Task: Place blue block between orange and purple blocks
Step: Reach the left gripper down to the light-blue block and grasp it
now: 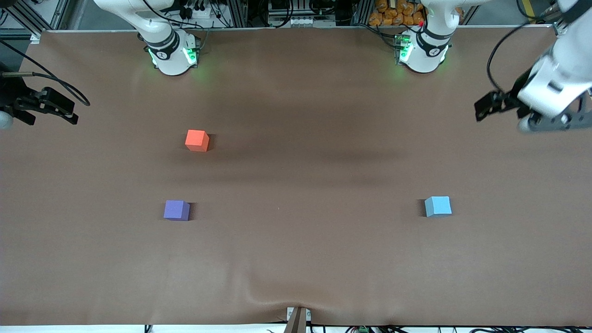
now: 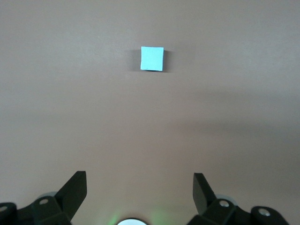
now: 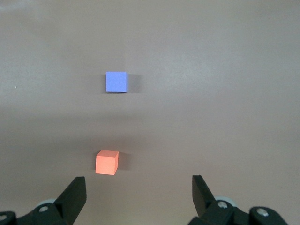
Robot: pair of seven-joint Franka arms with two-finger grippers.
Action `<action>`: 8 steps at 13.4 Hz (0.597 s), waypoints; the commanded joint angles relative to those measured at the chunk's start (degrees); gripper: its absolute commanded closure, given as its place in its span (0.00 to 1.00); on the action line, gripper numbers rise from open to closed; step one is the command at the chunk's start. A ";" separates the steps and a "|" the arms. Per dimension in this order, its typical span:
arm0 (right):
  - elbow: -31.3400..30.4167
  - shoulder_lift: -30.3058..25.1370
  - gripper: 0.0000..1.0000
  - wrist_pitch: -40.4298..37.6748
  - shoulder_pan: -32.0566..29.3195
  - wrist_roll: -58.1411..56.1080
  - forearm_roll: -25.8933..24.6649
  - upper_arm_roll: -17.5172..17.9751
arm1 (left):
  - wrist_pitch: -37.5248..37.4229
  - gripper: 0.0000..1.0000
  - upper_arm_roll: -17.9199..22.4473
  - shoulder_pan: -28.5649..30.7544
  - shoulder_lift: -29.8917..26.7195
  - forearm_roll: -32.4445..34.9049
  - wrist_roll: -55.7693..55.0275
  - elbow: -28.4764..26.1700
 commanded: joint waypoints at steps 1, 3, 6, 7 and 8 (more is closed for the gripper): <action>-1.51 -1.36 0.00 0.20 -0.76 -1.01 0.16 0.43 | 6.03 0.00 0.43 0.73 6.65 -0.01 -0.52 -1.62; -1.51 -1.45 0.00 0.20 -0.84 -1.01 0.25 0.43 | 14.36 0.00 0.17 3.62 12.27 -0.01 -0.52 -3.46; -1.51 -1.36 0.00 0.11 -0.93 -1.01 0.34 0.43 | 25.89 0.00 0.26 3.64 19.31 -0.01 -0.52 -6.02; -1.51 -1.36 0.00 0.20 -1.02 -1.01 0.34 0.43 | 28.79 0.00 0.34 3.64 21.33 -0.01 -0.52 -6.81; -1.51 -1.36 0.00 0.20 -1.02 -1.01 0.42 0.43 | 32.21 0.00 0.34 3.55 22.92 -0.01 -0.52 -7.86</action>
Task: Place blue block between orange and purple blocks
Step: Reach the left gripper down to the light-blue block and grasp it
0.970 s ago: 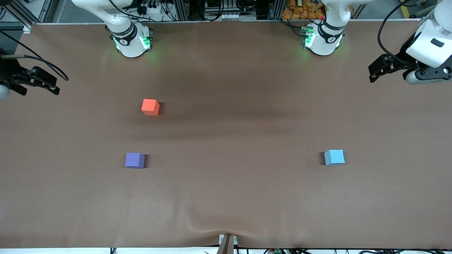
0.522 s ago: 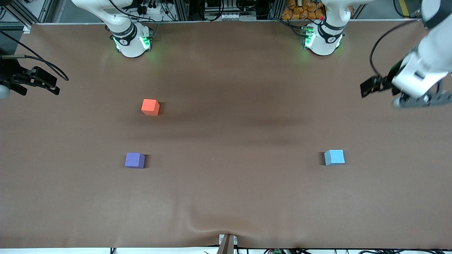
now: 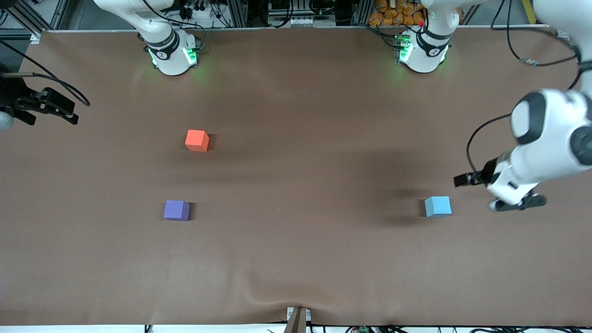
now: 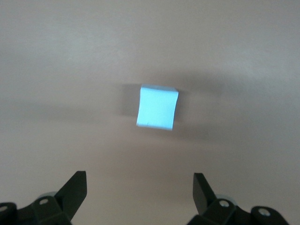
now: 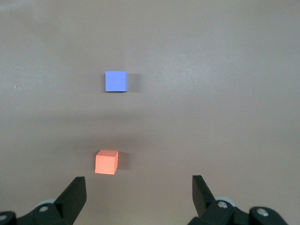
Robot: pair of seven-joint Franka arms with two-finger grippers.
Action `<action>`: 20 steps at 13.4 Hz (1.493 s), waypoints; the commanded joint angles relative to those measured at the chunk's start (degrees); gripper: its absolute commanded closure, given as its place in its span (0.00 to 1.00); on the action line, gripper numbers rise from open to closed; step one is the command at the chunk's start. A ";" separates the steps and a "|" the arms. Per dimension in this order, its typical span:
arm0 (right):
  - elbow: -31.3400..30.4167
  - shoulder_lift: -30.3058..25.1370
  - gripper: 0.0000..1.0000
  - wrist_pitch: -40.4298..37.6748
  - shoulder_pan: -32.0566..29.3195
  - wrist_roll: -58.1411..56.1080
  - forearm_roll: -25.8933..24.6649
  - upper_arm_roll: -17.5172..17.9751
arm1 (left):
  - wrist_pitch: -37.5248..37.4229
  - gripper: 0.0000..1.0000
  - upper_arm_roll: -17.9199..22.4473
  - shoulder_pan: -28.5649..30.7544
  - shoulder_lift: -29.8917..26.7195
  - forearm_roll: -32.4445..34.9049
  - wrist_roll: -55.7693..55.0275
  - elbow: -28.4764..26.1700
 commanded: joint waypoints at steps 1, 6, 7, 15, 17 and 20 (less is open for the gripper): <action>-1.30 -1.36 0.00 0.20 -0.91 -0.99 0.42 0.43 | 7.58 0.00 -0.31 0.02 3.53 -0.02 -0.42 -2.35; -1.30 -1.36 0.00 0.11 -0.91 -0.99 0.42 0.43 | 13.14 0.00 -0.31 -0.68 7.49 0.50 -0.24 -3.15; -1.30 -1.36 0.00 0.11 -0.91 -0.99 0.42 0.43 | 14.28 0.00 -0.31 -0.68 8.46 0.50 -0.24 -3.15; -1.30 -1.36 0.00 0.11 -0.91 -0.99 0.51 0.43 | 17.46 0.00 -0.23 -0.33 13.91 0.50 -0.24 -1.05; -1.30 -1.36 0.00 0.11 -0.91 -0.99 0.51 0.43 | 17.46 0.45 -0.23 -0.24 15.15 0.59 -0.24 -0.25; -1.30 -1.36 0.00 0.11 -0.91 -0.99 0.51 0.43 | 17.37 1.00 -0.23 -1.12 14.97 0.59 -0.24 0.10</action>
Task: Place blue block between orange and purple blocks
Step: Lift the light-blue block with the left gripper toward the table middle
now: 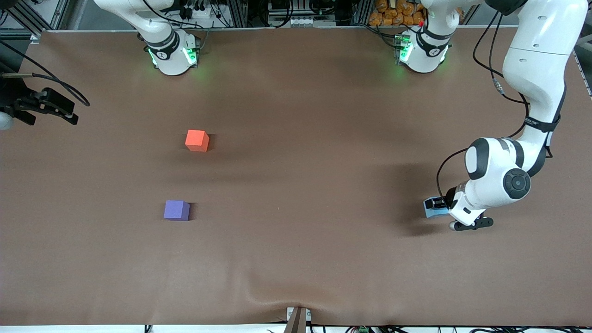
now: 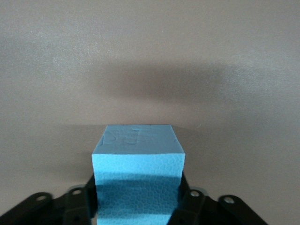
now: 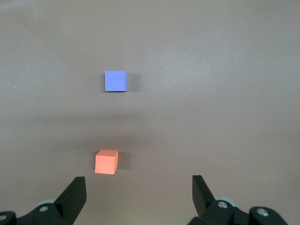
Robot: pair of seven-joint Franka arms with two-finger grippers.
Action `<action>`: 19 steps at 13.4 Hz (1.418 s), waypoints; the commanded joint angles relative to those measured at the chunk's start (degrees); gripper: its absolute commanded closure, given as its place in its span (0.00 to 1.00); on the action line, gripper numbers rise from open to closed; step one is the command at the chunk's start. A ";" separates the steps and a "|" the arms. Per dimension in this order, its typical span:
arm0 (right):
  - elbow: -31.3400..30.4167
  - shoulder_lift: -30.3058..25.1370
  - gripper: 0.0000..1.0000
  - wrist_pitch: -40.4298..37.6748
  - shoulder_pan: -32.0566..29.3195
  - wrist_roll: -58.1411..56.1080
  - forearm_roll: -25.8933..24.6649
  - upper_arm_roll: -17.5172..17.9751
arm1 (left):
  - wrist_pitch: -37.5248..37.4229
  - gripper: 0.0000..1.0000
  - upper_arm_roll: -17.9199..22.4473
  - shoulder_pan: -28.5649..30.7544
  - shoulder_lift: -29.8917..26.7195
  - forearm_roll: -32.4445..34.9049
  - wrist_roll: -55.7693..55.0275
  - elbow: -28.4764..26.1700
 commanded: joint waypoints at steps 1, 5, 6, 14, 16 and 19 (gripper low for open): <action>-1.24 -1.36 0.00 0.11 -0.81 -0.96 0.47 0.43 | -0.17 1.00 -0.01 -1.71 0.42 0.54 0.00 2.28; -1.24 -1.36 0.00 0.11 -0.81 -0.96 0.47 0.43 | -7.81 1.00 -0.89 -7.50 -1.42 0.89 -0.44 5.19; -1.24 -1.36 0.00 0.11 -0.81 -0.96 0.55 0.43 | -8.52 1.00 -1.93 -9.96 -2.38 0.81 -0.61 5.19; -1.24 -1.36 0.00 0.11 -0.81 -0.96 0.55 0.43 | -10.20 1.00 -3.00 -39.57 2.69 0.10 -19.47 15.27; -1.24 -1.36 0.00 0.11 -0.81 -0.96 0.55 0.43 | -10.37 1.00 -2.47 -45.46 7.34 0.37 -24.68 21.42; -1.24 -1.36 0.00 0.11 -0.81 -0.96 0.55 0.43 | -10.37 1.00 3.13 -54.25 12.88 -0.07 -32.32 27.15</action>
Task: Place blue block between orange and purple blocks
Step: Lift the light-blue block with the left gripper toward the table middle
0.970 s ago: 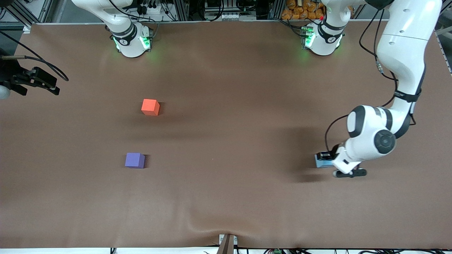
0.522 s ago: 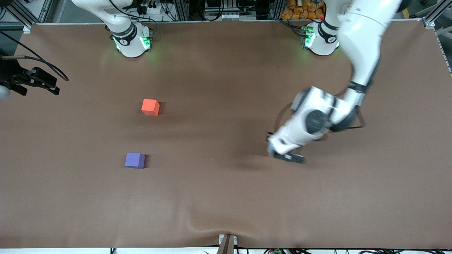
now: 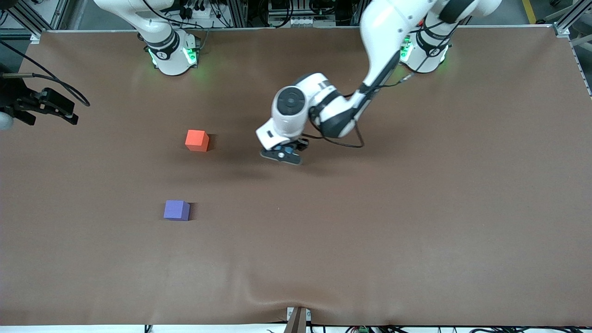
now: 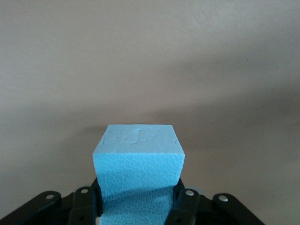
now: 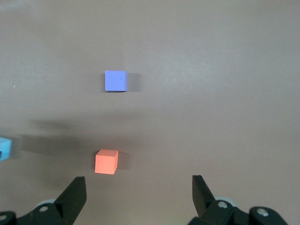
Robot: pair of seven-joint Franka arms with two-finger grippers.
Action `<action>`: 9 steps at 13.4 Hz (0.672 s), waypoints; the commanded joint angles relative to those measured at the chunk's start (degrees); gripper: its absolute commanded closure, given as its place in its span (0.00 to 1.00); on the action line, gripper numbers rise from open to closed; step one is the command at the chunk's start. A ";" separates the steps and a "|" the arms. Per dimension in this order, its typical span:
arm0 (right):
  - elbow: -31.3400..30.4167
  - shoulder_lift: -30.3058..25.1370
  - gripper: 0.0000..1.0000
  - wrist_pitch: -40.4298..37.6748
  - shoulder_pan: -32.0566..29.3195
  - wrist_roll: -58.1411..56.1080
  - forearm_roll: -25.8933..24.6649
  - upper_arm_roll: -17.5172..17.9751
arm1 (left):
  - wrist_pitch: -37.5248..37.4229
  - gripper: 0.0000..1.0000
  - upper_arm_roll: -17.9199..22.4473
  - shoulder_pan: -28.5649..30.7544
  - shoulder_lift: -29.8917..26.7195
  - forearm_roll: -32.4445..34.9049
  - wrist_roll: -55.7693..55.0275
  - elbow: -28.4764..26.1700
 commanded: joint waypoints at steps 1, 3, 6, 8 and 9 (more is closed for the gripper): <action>-1.20 -1.36 0.00 0.11 -0.75 -0.96 0.53 0.40 | -1.21 1.00 5.78 -7.37 7.18 -0.15 -4.54 8.01; -1.20 -1.36 0.00 0.11 -0.75 -0.96 0.53 0.40 | -0.77 1.00 7.11 -9.24 9.65 -0.15 -4.81 9.51; -1.20 -1.27 0.00 0.20 -0.84 -1.04 0.53 0.40 | -0.94 0.00 7.12 -9.07 9.31 -0.15 -5.85 9.34; -1.02 -0.14 0.00 0.38 -1.37 -1.04 0.53 0.32 | -2.69 0.00 7.29 -8.81 6.60 0.29 -6.39 9.26; -1.02 0.05 0.00 0.38 -1.46 -0.96 0.53 0.32 | -4.70 0.00 8.07 -8.28 4.49 0.64 -6.22 9.26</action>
